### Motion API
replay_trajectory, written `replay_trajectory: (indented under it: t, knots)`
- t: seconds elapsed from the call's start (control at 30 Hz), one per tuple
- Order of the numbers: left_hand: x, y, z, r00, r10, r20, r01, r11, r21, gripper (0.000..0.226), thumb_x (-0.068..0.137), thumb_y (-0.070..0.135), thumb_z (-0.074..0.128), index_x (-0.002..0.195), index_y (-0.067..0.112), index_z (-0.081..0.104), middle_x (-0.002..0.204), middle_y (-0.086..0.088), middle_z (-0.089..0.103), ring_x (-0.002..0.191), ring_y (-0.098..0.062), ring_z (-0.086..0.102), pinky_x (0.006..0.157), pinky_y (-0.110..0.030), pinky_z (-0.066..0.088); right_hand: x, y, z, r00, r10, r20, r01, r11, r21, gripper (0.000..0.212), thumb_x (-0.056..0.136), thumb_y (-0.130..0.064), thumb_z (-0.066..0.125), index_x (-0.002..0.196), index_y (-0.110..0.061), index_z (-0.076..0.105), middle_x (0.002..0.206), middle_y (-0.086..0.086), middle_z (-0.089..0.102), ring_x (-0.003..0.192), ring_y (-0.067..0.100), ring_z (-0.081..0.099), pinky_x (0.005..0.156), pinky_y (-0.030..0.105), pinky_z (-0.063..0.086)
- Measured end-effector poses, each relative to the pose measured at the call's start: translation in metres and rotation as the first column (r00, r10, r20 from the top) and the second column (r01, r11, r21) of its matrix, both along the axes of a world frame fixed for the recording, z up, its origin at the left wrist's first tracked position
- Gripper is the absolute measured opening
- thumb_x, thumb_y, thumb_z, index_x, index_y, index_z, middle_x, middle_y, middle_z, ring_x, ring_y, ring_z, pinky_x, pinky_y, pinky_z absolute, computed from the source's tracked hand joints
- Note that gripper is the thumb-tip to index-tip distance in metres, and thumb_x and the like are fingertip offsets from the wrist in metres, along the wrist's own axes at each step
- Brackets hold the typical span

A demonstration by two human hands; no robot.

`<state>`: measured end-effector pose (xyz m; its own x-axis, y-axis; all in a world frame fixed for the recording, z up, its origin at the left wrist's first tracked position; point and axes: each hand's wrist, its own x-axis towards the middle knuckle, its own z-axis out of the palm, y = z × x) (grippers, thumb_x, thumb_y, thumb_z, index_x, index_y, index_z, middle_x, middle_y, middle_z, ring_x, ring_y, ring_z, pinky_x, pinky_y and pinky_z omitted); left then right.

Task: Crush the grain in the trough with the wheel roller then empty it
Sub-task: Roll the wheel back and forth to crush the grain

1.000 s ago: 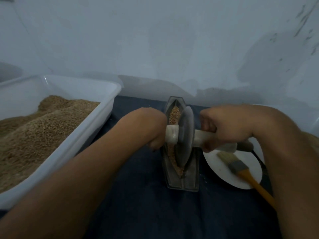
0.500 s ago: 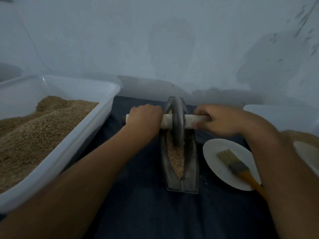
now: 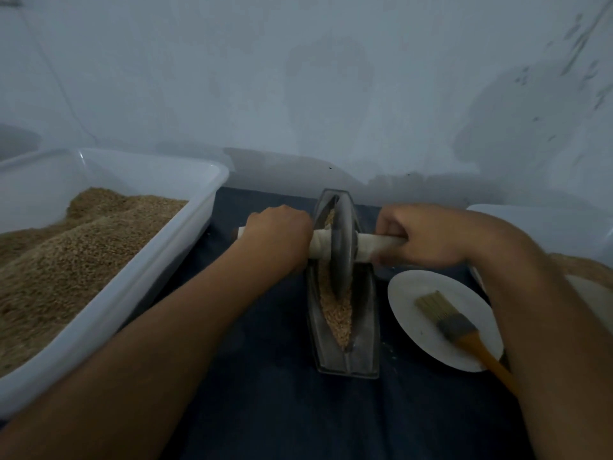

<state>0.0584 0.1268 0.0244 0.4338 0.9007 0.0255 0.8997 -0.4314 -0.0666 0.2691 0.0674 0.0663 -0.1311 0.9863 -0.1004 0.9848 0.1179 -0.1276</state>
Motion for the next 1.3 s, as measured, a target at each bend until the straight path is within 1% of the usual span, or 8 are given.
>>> replay_trajectory:
  t: [0.17, 0.3, 0.47, 0.6, 0.7, 0.87, 1.03, 1.3]
  knots:
    - [0.002, -0.020, 0.020, 0.969, -0.030, -0.247, -0.013, 0.985, -0.171, 0.044, 0.080, 0.032, 0.079, 0.070, 0.012, 0.041, 0.070, -0.002, 0.047, 0.057, -0.015, 0.045, 0.065, -0.031, 0.044, -0.024, -0.024, 0.018, 0.990, 0.007, 0.144, 0.003, 0.997, -0.072, 0.042, 0.070, -0.055, 0.081, 0.087, -0.029, 0.053, 0.077, -0.005, 0.061, 0.065, 0.011, 0.059, 0.053, 0.029, 0.041]
    - [0.003, -0.029, 0.027, 0.951, -0.085, -0.299, 0.025, 0.979, -0.201, 0.042, 0.084, 0.028, 0.074, 0.069, 0.015, 0.037, 0.072, -0.002, 0.047, 0.057, -0.013, 0.043, 0.063, -0.030, 0.041, -0.032, -0.035, 0.025, 0.972, 0.031, 0.231, -0.013, 0.997, -0.078, 0.043, 0.068, -0.055, 0.082, 0.084, -0.028, 0.054, 0.080, -0.007, 0.059, 0.069, 0.008, 0.055, 0.053, 0.026, 0.034]
    - [0.003, -0.026, 0.024, 0.961, -0.083, -0.265, 0.033, 0.982, -0.188, 0.038, 0.084, 0.024, 0.073, 0.068, 0.015, 0.040, 0.072, -0.002, 0.048, 0.057, -0.013, 0.044, 0.053, -0.027, 0.037, -0.029, -0.032, 0.022, 0.973, 0.029, 0.231, -0.008, 0.996, -0.088, 0.042, 0.068, -0.058, 0.081, 0.085, -0.030, 0.054, 0.081, -0.008, 0.058, 0.072, 0.009, 0.055, 0.055, 0.027, 0.035]
    - [0.000, -0.011, 0.013, 0.991, -0.025, -0.128, 0.005, 0.988, -0.153, 0.034, 0.082, 0.020, 0.072, 0.069, 0.011, 0.042, 0.071, -0.002, 0.046, 0.059, -0.016, 0.045, 0.063, -0.032, 0.043, -0.017, -0.016, 0.013, 0.990, 0.015, 0.142, -0.006, 0.998, -0.062, 0.036, 0.074, -0.058, 0.077, 0.086, -0.031, 0.055, 0.083, -0.009, 0.061, 0.074, 0.011, 0.058, 0.059, 0.032, 0.042]
    - [-0.002, -0.001, 0.002, 1.000, -0.011, 0.000, 0.011, 0.999, -0.039, 0.017, 0.084, 0.019, 0.068, 0.091, 0.013, 0.054, 0.079, 0.000, 0.047, 0.074, -0.020, 0.049, 0.069, -0.035, 0.042, -0.004, -0.004, 0.002, 0.998, 0.023, 0.061, -0.022, 1.000, -0.020, 0.025, 0.085, -0.055, 0.067, 0.088, -0.034, 0.056, 0.081, -0.008, 0.063, 0.072, 0.010, 0.059, 0.061, 0.032, 0.044]
    - [0.001, 0.010, -0.015, 0.997, -0.042, 0.071, 0.023, 0.968, 0.249, 0.030, 0.085, 0.018, 0.067, 0.093, 0.022, 0.039, 0.105, -0.004, 0.060, 0.095, -0.026, 0.060, 0.075, -0.036, 0.034, 0.010, 0.016, -0.020, 0.997, 0.029, -0.065, -0.024, 0.997, 0.070, 0.019, 0.097, -0.054, 0.051, 0.103, -0.036, 0.054, 0.089, -0.009, 0.061, 0.078, 0.009, 0.058, 0.071, 0.036, 0.048]
    - [0.004, 0.015, -0.022, 0.993, -0.064, 0.099, 0.020, 0.920, 0.391, 0.032, 0.084, 0.021, 0.069, 0.109, 0.018, 0.049, 0.110, -0.004, 0.060, 0.099, -0.026, 0.060, 0.075, -0.035, 0.028, 0.015, 0.020, -0.029, 0.989, 0.051, -0.139, -0.034, 0.992, 0.123, 0.021, 0.100, -0.049, 0.047, 0.110, -0.034, 0.057, 0.094, -0.010, 0.063, 0.083, 0.010, 0.059, 0.079, 0.041, 0.051]
    - [-0.001, 0.004, -0.002, 0.999, 0.008, 0.041, -0.009, 1.000, 0.028, 0.028, 0.082, 0.020, 0.070, 0.095, 0.020, 0.046, 0.087, -0.001, 0.049, 0.082, -0.022, 0.049, 0.072, -0.038, 0.038, 0.005, 0.006, -0.007, 0.999, 0.023, -0.027, -0.023, 1.000, 0.009, 0.022, 0.088, -0.054, 0.064, 0.099, -0.036, 0.057, 0.089, -0.009, 0.063, 0.079, 0.011, 0.060, 0.075, 0.037, 0.052]
